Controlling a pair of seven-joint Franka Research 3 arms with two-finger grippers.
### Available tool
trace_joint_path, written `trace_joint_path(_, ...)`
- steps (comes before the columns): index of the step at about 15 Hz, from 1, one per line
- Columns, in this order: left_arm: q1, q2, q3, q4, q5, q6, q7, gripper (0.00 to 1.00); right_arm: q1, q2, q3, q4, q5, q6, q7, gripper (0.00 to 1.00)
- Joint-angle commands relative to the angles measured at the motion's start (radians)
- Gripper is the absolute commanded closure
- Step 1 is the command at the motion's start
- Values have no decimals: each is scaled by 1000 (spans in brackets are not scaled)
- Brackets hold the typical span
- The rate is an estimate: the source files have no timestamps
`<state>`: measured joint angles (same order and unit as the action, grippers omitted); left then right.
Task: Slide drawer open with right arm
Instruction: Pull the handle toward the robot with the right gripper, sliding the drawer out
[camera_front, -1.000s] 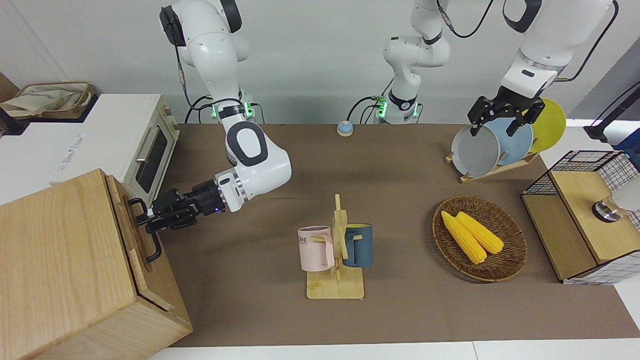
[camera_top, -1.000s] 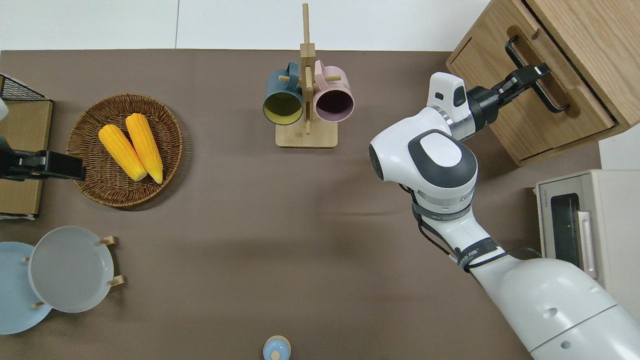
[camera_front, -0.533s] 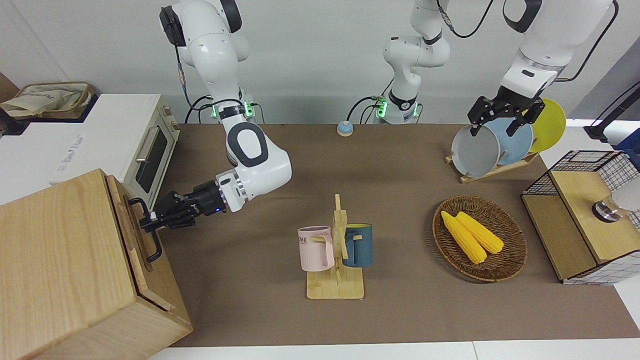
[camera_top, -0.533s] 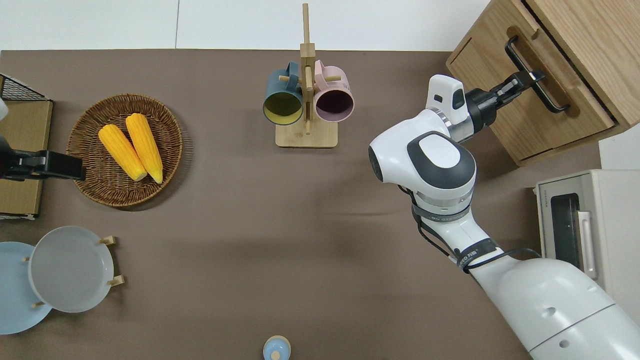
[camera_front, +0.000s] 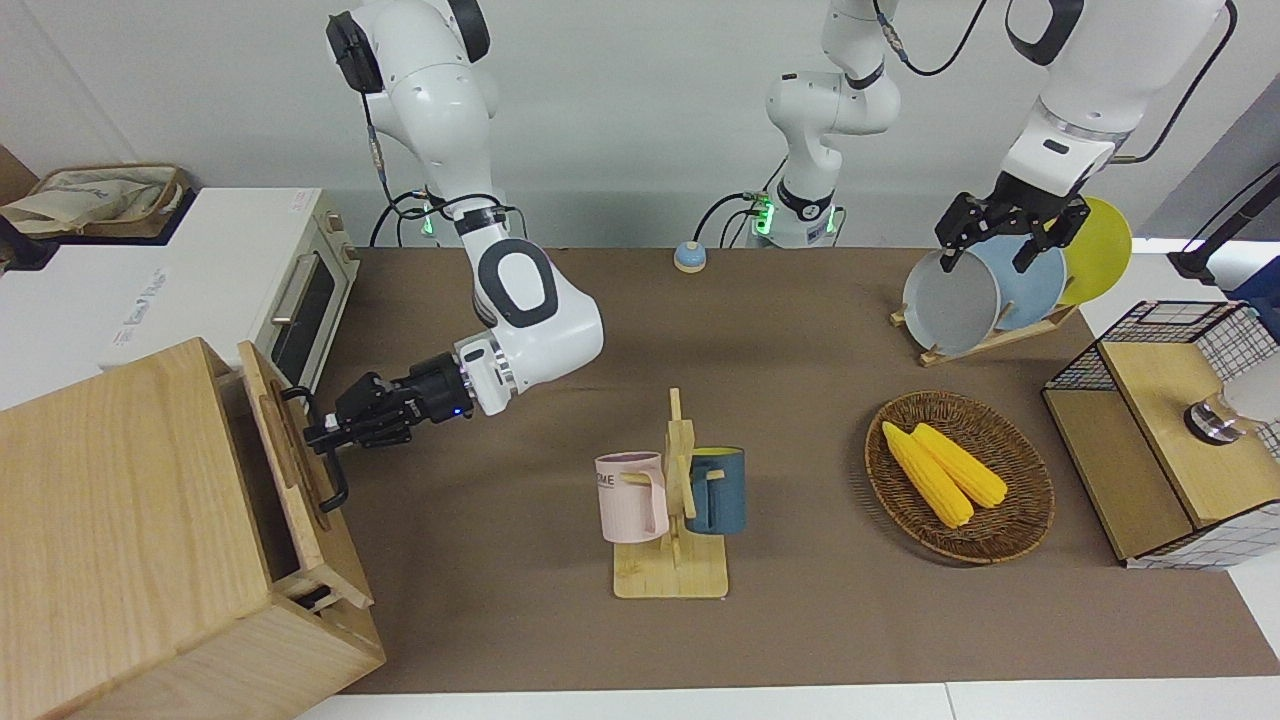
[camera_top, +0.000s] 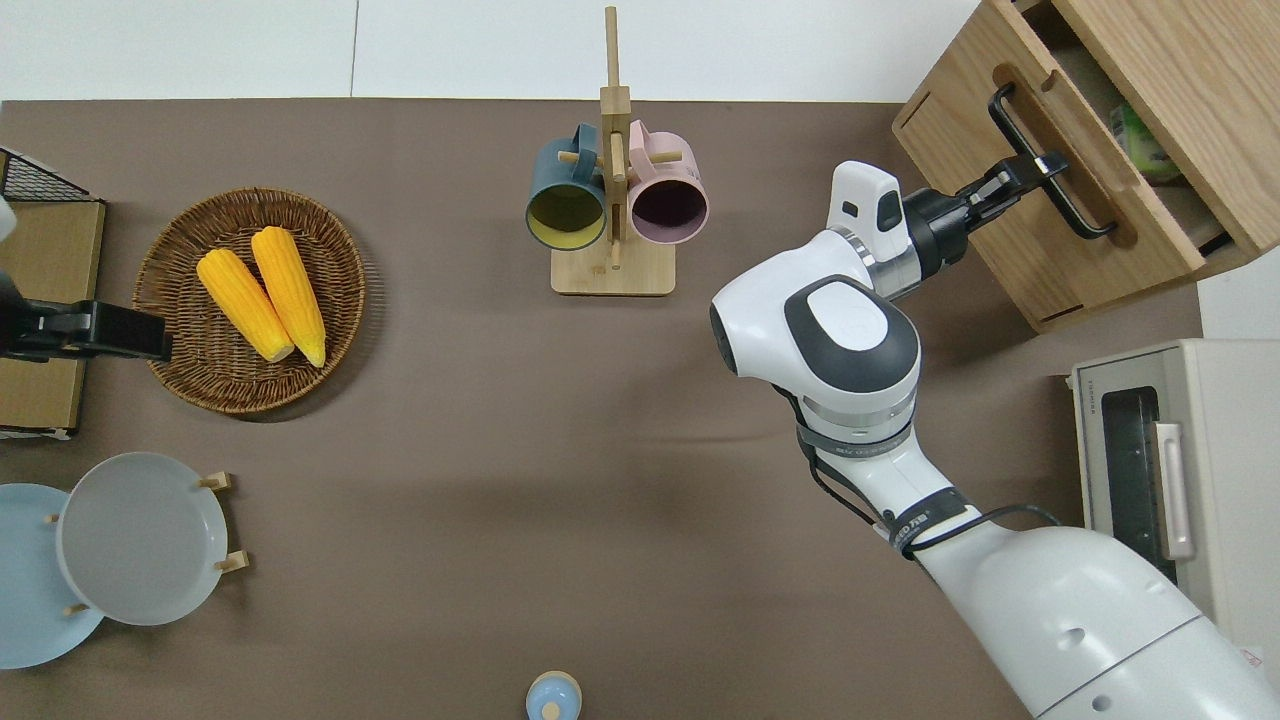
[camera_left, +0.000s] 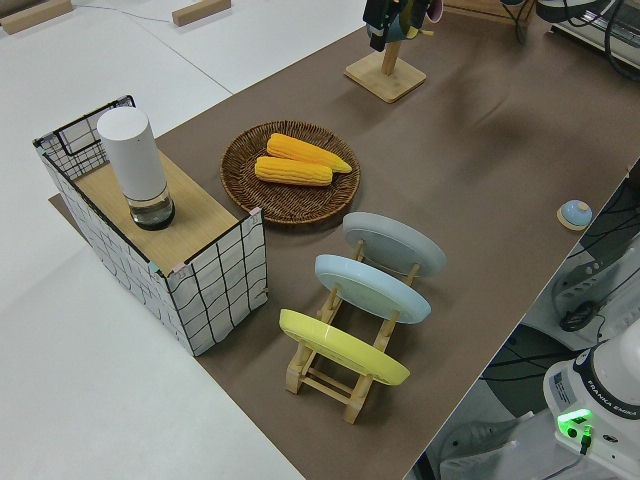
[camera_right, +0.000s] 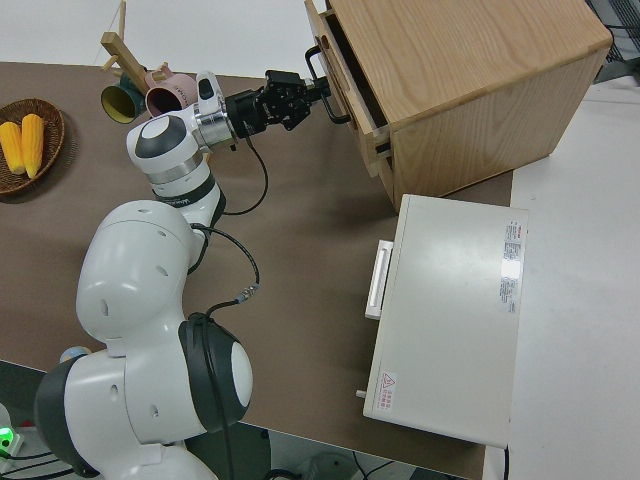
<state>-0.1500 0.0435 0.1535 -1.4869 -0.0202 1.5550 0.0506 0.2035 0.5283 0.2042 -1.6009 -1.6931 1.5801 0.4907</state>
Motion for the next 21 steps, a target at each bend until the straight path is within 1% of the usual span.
trace_joint_path(1,-17,13,17,20,12,0,8,5,40,-22,6,-21,24,-38,-18,996)
trace_joint_path(4,-17,13,17,20,12,0,8,2,82,-25,6,-19,55,-81,-18,990)
trace_joint_path(7,-17,13,17,20,11,0,8,5,125,-33,6,-19,81,-106,-26,982)
trace_joint_path(12,-17,13,17,20,12,0,8,2,198,-31,6,-16,87,-166,-46,984)
trace_joint_path(14,-17,13,17,20,12,0,8,5,218,-31,7,-16,87,-189,-52,982)
trace_joint_path(16,-17,13,17,20,11,0,8,2,246,-31,7,-8,119,-193,-57,982)
trace_joint_path(21,-17,13,17,20,12,0,8,5,292,-30,9,-5,125,-227,-57,982)
